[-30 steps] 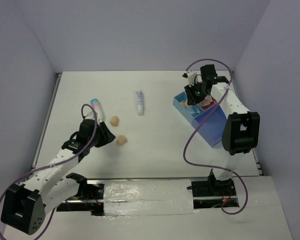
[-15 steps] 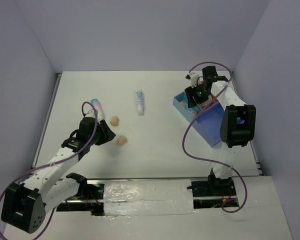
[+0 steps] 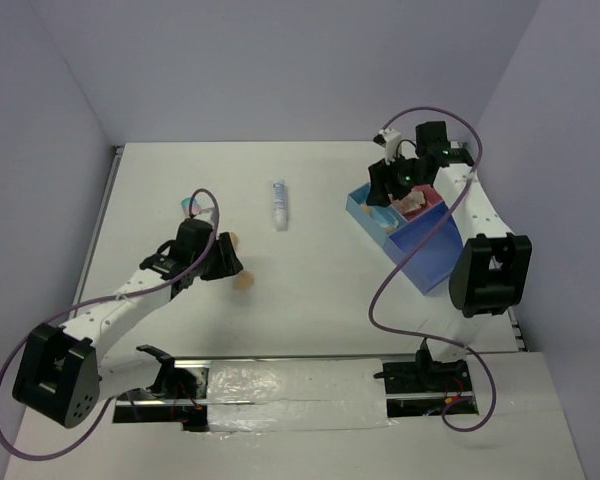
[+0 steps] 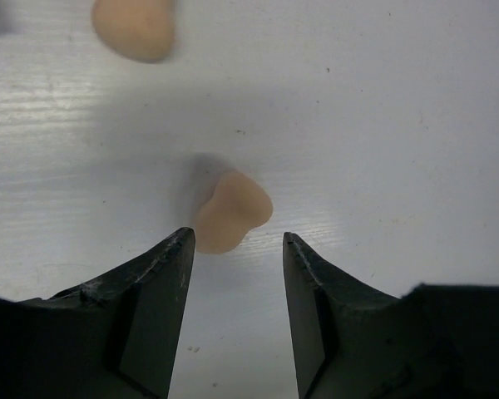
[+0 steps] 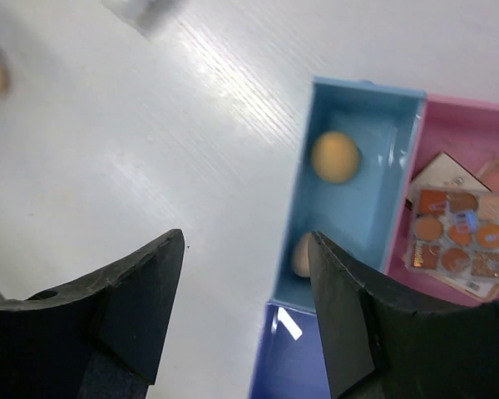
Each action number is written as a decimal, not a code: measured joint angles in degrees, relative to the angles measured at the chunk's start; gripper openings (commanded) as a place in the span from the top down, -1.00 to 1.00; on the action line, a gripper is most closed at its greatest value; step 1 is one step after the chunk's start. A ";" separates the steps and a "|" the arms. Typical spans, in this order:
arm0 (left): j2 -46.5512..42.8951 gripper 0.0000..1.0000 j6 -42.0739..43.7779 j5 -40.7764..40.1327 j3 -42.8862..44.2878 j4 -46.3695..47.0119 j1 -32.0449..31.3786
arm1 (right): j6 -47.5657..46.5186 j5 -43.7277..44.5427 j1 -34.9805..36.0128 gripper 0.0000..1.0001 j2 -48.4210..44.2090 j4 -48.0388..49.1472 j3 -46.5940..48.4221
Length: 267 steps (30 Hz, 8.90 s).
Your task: Organize the makeup
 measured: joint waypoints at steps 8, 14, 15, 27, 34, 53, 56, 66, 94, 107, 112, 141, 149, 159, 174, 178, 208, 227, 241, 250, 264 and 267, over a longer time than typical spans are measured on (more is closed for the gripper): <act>9.57 0.00 4.04 -2.58 5.92 -3.08 -7.45 | 0.24 -6.23 4.63 -0.40 -5.73 0.20 -6.73; 13.81 -0.06 5.90 -7.21 8.61 -7.15 -9.92 | 0.76 -7.41 7.23 -0.41 -5.73 0.20 -10.01; 14.32 -0.06 6.05 -7.87 9.09 -7.56 -10.05 | 0.90 -7.52 7.54 -0.41 -5.73 0.17 -10.05; 22.93 0.32 8.70 -12.85 13.14 -9.60 -11.96 | 2.69 -8.26 11.50 -0.45 -5.73 1.01 -10.82; 25.64 1.00 8.70 -13.46 15.63 -10.88 -12.04 | 4.13 -11.15 15.04 -0.45 -5.25 0.17 -10.38; 15.10 1.00 5.27 13.73 16.98 3.28 -11.43 | -12.68 -23.80 24.81 -0.99 -5.95 1.90 -13.84; 15.10 1.00 3.72 18.32 16.11 7.10 -11.43 | -13.66 -22.67 26.47 -0.91 -5.95 2.84 -13.84; 15.12 1.00 1.81 24.04 14.91 11.65 -11.10 | -12.81 -18.34 30.51 -0.51 -5.95 5.55 -13.70; 15.12 1.00 1.03 25.94 14.19 14.69 -11.02 | -12.83 -8.79 31.85 0.02 -4.02 8.15 -13.75; 15.10 1.00 1.05 25.77 14.19 13.51 -11.02 | -13.16 -6.51 31.95 -0.28 -4.11 9.81 -16.90; 15.12 1.00 1.05 25.77 14.16 13.51 -11.02 | -12.98 -6.12 31.95 -0.15 -4.24 10.14 -17.22; 13.90 -0.34 0.87 20.85 13.22 10.91 -10.67 | -6.80 -7.41 31.95 0.68 -4.31 9.25 -16.70; 11.76 -0.46 0.90 17.16 13.22 7.89 -10.32 | -5.64 -6.05 31.47 0.67 -4.96 10.14 -17.55; 6.03 -0.11 0.70 9.01 12.74 2.86 -3.85 | -3.19 4.26 23.04 0.65 -9.73 11.15 -19.21; 2.27 -0.06 3.65 -0.22 9.31 -7.45 3.39 | -0.37 26.67 11.32 0.59 -10.49 14.29 -17.31; 2.38 -0.15 5.49 -2.45 9.81 -9.94 3.72 | -0.35 30.01 9.57 0.53 -8.72 14.49 -16.76; 7.19 0.53 9.92 -3.93 12.98 -10.84 4.02 | 0.35 29.11 7.39 -0.99 -7.30 16.35 -13.14; 23.26 0.02 16.79 -4.85 21.22 -10.14 4.02 | 1.92 -10.21 2.78 -0.89 -10.97 11.43 -14.99; 37.22 0.20 17.88 -7.52 26.95 -9.57 4.07 | 1.75 -13.22 3.67 -0.91 -12.44 11.30 -17.49; 37.44 0.69 17.68 -8.44 26.32 -8.24 4.11 | 1.05 -13.66 5.95 -0.91 -12.44 10.80 -17.59; 24.74 0.85 15.91 3.43 16.26 -1.55 4.35 | 1.29 -14.99 14.49 -0.91 -8.07 7.23 -16.48; 19.32 0.84 13.99 10.95 12.46 2.73 4.28 | 4.96 -17.00 15.87 -0.96 -4.76 6.93 -14.14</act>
